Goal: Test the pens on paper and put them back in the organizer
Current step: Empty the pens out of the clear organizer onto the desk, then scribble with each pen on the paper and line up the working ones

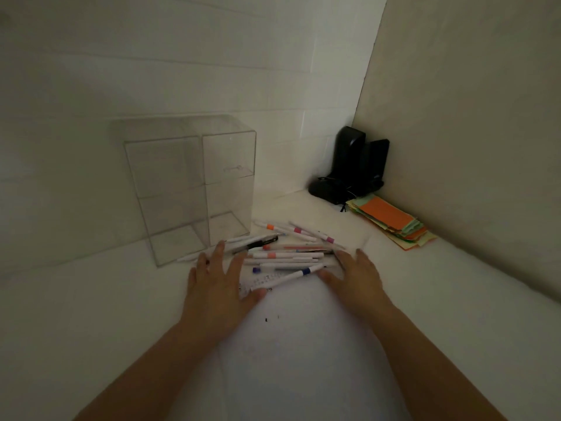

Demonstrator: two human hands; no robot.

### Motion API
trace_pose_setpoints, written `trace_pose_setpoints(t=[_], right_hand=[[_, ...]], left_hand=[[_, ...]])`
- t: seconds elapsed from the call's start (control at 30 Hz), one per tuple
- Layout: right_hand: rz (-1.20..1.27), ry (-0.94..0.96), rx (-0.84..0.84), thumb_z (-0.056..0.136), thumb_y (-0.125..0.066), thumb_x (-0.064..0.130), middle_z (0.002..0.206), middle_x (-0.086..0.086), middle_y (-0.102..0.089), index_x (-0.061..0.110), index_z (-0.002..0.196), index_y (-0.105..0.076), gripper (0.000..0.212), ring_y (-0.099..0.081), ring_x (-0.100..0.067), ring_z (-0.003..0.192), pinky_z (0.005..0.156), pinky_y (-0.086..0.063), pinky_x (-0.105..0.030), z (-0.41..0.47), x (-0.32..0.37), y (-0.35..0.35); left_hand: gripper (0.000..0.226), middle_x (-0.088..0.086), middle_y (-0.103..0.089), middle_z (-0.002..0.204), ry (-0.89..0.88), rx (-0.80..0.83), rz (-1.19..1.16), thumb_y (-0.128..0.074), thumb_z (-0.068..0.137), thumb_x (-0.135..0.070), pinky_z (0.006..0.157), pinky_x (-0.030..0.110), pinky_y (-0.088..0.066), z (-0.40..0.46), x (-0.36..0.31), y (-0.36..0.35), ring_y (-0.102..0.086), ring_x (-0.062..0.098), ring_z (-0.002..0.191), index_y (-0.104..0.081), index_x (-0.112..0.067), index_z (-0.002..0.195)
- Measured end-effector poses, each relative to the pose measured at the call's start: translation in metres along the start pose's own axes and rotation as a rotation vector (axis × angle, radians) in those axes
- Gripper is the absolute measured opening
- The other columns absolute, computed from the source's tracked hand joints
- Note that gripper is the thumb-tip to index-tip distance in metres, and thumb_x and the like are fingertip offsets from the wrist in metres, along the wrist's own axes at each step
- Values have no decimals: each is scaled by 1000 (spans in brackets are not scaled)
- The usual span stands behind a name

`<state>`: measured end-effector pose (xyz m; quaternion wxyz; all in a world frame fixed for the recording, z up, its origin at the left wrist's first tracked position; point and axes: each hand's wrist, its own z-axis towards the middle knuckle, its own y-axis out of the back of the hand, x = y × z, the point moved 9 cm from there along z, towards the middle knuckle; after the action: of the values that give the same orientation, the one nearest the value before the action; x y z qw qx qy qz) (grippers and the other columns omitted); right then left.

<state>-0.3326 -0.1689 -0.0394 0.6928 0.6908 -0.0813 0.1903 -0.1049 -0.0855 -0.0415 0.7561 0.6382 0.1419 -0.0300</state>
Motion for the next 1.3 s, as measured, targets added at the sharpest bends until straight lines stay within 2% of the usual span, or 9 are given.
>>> trace_pose_setpoints(t=[0.13,0.3,0.47,0.63,0.73,0.87,1.03,1.13,1.3], right_hand=[[61,194,-82,93,-48,22,121,-8,-58,15,120,-58,30,-53,-23,111,92,-36,-26,-3,25,6],[128,366,-133,91,-47,7,124,1,-51,17,117,-61,31,-56,-20,102,85,-34,-15,-17,40,13],[182,261,-175,87,-56,7,121,-7,-58,11,120,-60,33,-55,-20,106,85,-29,-12,-15,20,26],[260,99,-295,86,-60,12,103,-3,-68,17,111,-66,26,-59,-12,82,75,-39,-13,-16,-10,47],[707,-59,-437,82,-66,13,73,3,-62,14,97,-70,15,-50,-6,60,57,-39,-7,-24,-32,71],[1390,-186,-489,87,-61,24,69,5,-53,20,79,-65,9,-47,-5,62,62,-43,-17,-42,-34,86],[1686,-206,-194,94,-48,26,59,1,-62,15,82,-58,19,-46,-4,45,43,-40,-14,-48,23,48],[1697,-208,48,95,-44,27,58,0,-57,8,89,-58,24,-44,-6,44,42,-39,-17,-51,55,8],[1784,-201,235,77,-55,31,84,-12,-62,6,98,-64,33,-55,-19,73,78,-46,-37,-48,65,-33]], left_hand=[[95,9,-10,154,-92,3,-93,-19,68,-83,116,39,-12,18,-7,-5,-10,30,141,-17,-25,143],[88,4,-18,153,-294,89,-142,-14,69,-68,114,33,-16,31,-39,-18,-15,22,140,-18,-22,144],[66,10,-42,141,-325,-153,-85,-28,78,-52,109,46,-22,25,-46,-1,-34,32,132,-38,-19,133],[41,2,-55,125,-581,-178,-5,-39,85,-43,96,35,-38,-22,-68,0,-50,21,114,-49,-25,120],[43,2,-57,127,-609,-85,-9,-31,90,-45,95,37,-43,-32,-70,-15,-56,21,112,-53,-23,120],[72,5,-44,141,-605,7,-34,-4,88,-60,109,41,-20,-31,-78,-24,-39,24,131,-47,-20,130],[40,-8,-49,132,-392,-144,-484,-36,88,-39,111,35,-28,-25,-63,13,-33,9,130,-49,-26,124],[26,-17,-67,100,-296,86,-1012,-41,90,-26,91,25,-43,-25,-59,29,-58,5,102,-56,-37,109],[22,-12,-69,97,-364,454,-1257,-61,80,-29,75,15,-47,-46,-71,18,-64,4,90,-68,-29,101]])
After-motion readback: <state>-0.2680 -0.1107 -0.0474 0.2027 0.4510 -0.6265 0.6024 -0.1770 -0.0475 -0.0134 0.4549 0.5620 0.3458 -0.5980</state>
